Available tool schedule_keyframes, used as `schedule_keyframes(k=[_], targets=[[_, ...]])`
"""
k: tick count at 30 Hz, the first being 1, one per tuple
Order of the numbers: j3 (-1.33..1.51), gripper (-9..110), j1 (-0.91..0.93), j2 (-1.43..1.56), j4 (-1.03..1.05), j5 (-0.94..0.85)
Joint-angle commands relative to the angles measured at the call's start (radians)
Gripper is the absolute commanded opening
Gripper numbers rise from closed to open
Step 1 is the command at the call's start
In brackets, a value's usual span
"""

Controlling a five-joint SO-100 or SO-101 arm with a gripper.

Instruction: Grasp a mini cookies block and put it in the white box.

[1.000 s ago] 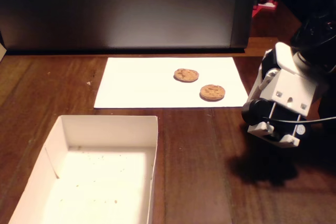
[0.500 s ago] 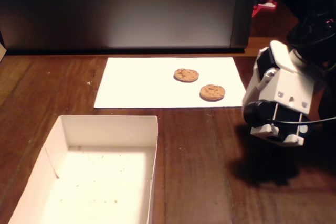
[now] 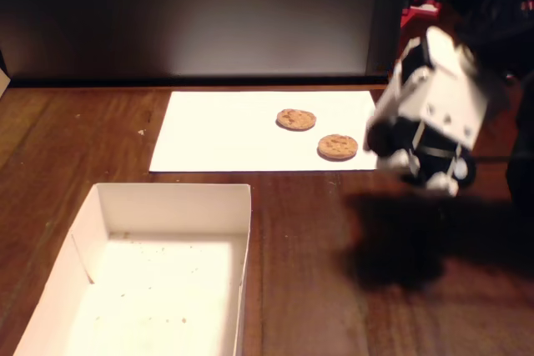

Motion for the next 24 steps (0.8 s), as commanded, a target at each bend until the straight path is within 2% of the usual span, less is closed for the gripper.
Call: schedule_keyframes(k=[1,9,24], targets=[[-0.33,7,0.046,-0.176,-0.025,0.028],[-0.594,11,0.133,-0.506,0.101,0.124],[-0.799,12,0.267,-0.905,0.227,0.152]])
